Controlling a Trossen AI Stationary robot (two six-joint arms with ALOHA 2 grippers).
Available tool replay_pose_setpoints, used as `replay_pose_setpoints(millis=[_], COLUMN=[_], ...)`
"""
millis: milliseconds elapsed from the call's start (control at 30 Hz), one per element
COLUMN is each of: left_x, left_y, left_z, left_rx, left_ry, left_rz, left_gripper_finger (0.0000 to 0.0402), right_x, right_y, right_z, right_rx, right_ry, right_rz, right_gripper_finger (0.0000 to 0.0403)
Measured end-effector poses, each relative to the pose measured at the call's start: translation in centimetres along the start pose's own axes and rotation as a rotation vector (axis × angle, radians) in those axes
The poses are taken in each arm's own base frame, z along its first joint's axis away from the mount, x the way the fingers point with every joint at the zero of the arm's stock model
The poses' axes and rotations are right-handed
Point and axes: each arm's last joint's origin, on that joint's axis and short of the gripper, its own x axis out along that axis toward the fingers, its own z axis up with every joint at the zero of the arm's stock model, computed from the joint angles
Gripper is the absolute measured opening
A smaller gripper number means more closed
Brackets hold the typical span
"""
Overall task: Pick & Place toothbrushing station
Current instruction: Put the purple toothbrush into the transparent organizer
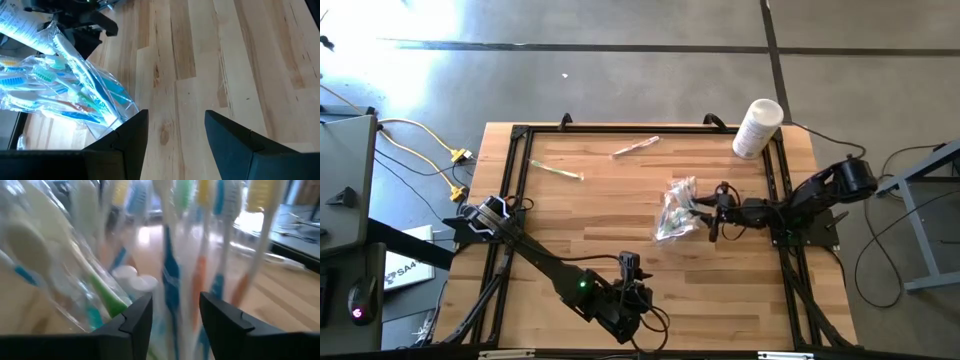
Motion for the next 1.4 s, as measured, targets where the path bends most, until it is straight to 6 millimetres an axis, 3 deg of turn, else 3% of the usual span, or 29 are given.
replay_pose_setpoints(millis=[167,400,567,667,833,1000,1200,1400], left_x=[0.0,0.0,-0.3,-0.3,0.6,3.1,6.6,10.8], left_y=[0.0,0.2,0.9,2.4,7.1,13.0,22.2,31.9], left_z=[0.0,-0.6,-2.0,-3.2,-4.4,-4.2,-5.6,-8.7], left_rx=[-0.001,0.014,0.034,-0.007,-0.083,-0.127,-0.163,-0.366], left_ry=[0.001,0.05,0.173,0.31,0.522,0.637,0.74,0.609], left_rz=[0.0,0.013,0.057,0.123,0.262,0.217,0.243,0.103], left_gripper_finger=[0.0187,0.0187,0.0187,0.0187,0.0187,0.0187,0.0187,0.0187], right_x=[-0.6,-2.4,-4.2,-5.3,-7.2,-8.8,-10.0,-10.7], right_y=[0.5,2.3,3.8,4.7,6.2,7.6,8.5,9.3], right_z=[0.0,1.8,2.8,3.4,4.0,4.8,5.0,4.4], right_rx=[-0.027,-0.096,-0.103,-0.069,0.062,0.174,0.187,0.221], right_ry=[0.024,-0.085,-0.153,-0.189,-0.233,-0.286,-0.309,-0.249], right_rz=[-0.076,-0.075,-0.078,-0.022,0.148,0.467,0.712,0.795], right_gripper_finger=[0.015,0.015,0.015,0.015,0.015,0.015,0.015,0.015])
